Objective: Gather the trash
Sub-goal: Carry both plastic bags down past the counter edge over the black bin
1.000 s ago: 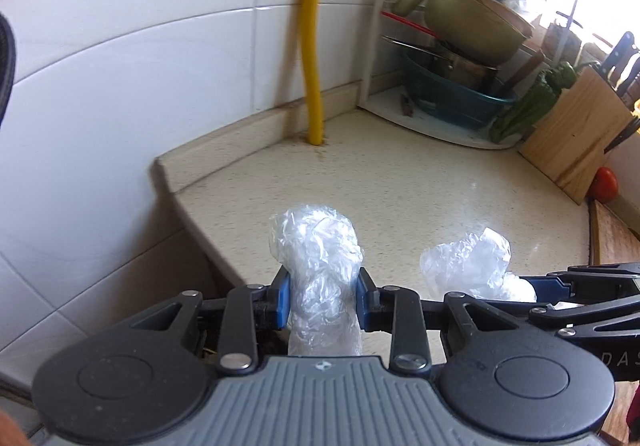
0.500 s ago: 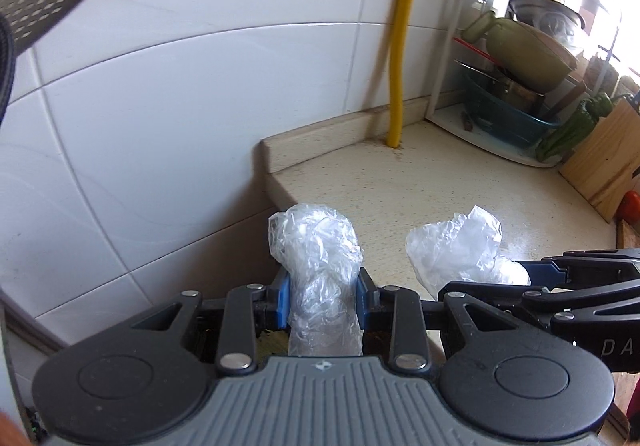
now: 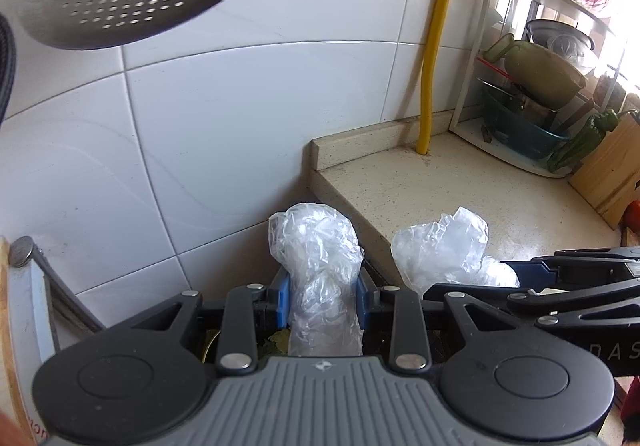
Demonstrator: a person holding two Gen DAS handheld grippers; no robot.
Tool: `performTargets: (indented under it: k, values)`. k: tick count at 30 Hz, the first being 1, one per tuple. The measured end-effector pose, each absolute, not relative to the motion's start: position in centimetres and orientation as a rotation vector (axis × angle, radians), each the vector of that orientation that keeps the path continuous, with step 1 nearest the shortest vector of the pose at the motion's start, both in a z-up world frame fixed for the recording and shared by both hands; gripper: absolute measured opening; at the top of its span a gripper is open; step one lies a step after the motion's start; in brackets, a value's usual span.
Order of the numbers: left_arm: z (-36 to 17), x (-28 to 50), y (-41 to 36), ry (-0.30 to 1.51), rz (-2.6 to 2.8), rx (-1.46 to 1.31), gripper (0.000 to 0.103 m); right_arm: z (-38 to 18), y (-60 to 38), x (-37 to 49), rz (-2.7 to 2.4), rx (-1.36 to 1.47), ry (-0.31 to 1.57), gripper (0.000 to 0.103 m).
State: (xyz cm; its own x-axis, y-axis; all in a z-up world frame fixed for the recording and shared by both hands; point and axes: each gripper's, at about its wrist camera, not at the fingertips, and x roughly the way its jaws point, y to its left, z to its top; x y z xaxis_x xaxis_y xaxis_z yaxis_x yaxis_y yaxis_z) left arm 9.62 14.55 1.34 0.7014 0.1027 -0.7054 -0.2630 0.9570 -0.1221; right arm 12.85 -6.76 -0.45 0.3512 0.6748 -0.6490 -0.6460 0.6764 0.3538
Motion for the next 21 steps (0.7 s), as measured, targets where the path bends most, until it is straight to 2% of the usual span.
performTargets:
  k: [21]
  values:
    - [1.0,4.9,17.0,0.759,0.297,-0.3,0.029,-0.1,-2.8,10.3,0.949,-0.026,0.868,0.057]
